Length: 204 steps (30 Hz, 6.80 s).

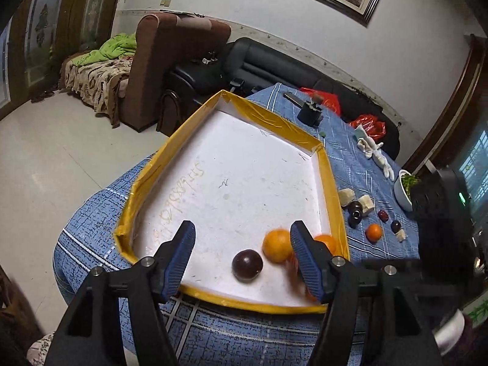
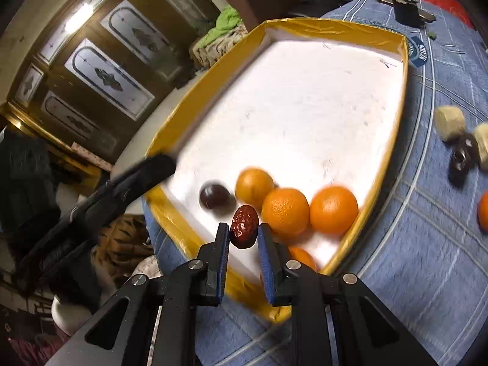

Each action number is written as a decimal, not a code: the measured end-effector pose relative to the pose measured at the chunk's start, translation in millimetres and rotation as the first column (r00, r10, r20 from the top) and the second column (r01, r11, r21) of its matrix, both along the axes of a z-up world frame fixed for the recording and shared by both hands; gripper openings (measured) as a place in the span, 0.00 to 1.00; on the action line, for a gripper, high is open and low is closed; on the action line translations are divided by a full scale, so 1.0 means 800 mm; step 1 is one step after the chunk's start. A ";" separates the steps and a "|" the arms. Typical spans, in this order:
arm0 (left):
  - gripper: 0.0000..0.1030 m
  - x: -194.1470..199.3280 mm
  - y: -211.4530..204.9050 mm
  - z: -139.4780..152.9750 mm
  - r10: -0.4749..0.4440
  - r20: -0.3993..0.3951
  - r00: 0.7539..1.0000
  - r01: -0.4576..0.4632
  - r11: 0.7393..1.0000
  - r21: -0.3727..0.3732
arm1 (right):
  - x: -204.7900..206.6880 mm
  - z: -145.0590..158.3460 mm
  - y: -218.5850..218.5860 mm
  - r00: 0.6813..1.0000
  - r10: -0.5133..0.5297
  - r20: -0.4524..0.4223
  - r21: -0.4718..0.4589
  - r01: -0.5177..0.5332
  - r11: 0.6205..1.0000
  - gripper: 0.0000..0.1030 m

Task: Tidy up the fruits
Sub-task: 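Lower the plum and the date into the tray and open both tools, then withdraw both open tools from the tray back over the table, then grasp a white yam slice with the right tool while the left tool grasps an orange, then carry the yam slice and orange into the tray and open both tools, then move the open right tool to the red date and grasp it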

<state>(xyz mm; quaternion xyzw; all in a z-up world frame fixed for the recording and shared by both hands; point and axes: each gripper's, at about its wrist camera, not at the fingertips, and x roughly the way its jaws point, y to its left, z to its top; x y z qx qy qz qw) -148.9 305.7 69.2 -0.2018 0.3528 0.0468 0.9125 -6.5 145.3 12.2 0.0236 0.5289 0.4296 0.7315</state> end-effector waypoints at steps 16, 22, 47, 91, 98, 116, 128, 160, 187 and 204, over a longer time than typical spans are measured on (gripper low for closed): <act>0.68 -0.001 0.002 -0.009 -0.006 -0.003 1.000 0.006 0.999 -0.045 | 0.021 0.024 -0.051 0.922 -0.253 0.293 -0.122 0.299 0.946 0.57; 0.68 -0.006 -0.008 -0.001 -0.026 0.004 1.000 0.026 0.999 -0.032 | 0.031 -0.006 -0.042 0.938 -0.268 0.220 -0.118 0.298 0.947 0.22; 0.70 0.008 -0.066 0.016 -0.141 0.006 0.990 0.141 0.990 0.014 | -0.034 0.015 -0.127 0.937 -0.283 0.206 0.002 0.289 0.957 0.42; 0.44 0.193 -0.340 -0.054 -0.516 -0.236 0.823 0.567 0.764 0.308 | 0.096 -0.025 -0.355 0.768 -0.599 0.228 -0.019 0.618 0.786 0.31; 0.41 0.191 -0.340 -0.056 -0.505 -0.238 0.830 0.558 0.757 0.341 | 0.096 -0.025 -0.357 0.771 -0.599 0.214 -0.020 0.617 0.787 0.31; 0.31 0.181 -0.330 -0.041 -0.451 -0.195 0.871 0.491 0.809 0.323 | 0.098 -0.027 -0.360 0.788 -0.592 0.168 0.017 0.598 0.801 0.31; 0.32 0.115 -0.228 0.016 -0.320 -0.062 0.945 0.326 0.919 0.223 | 0.091 -0.037 -0.349 0.885 -0.450 -0.121 0.289 0.465 0.837 0.32; 0.68 0.033 -0.006 0.001 0.005 -0.010 1.000 -0.005 1.000 0.018 | 0.032 0.022 -0.056 0.951 -0.239 0.194 0.054 0.233 0.971 0.65; 0.71 0.046 -0.095 -0.002 -0.178 -0.033 0.983 0.179 0.983 0.025 | 0.087 -0.027 -0.118 0.900 -0.293 0.322 -0.156 0.356 0.921 0.26; 0.71 0.052 -0.134 -0.005 -0.244 -0.061 0.968 0.247 0.968 0.045 | 0.077 -0.001 -0.231 0.822 -0.474 0.315 -0.068 0.517 0.853 0.20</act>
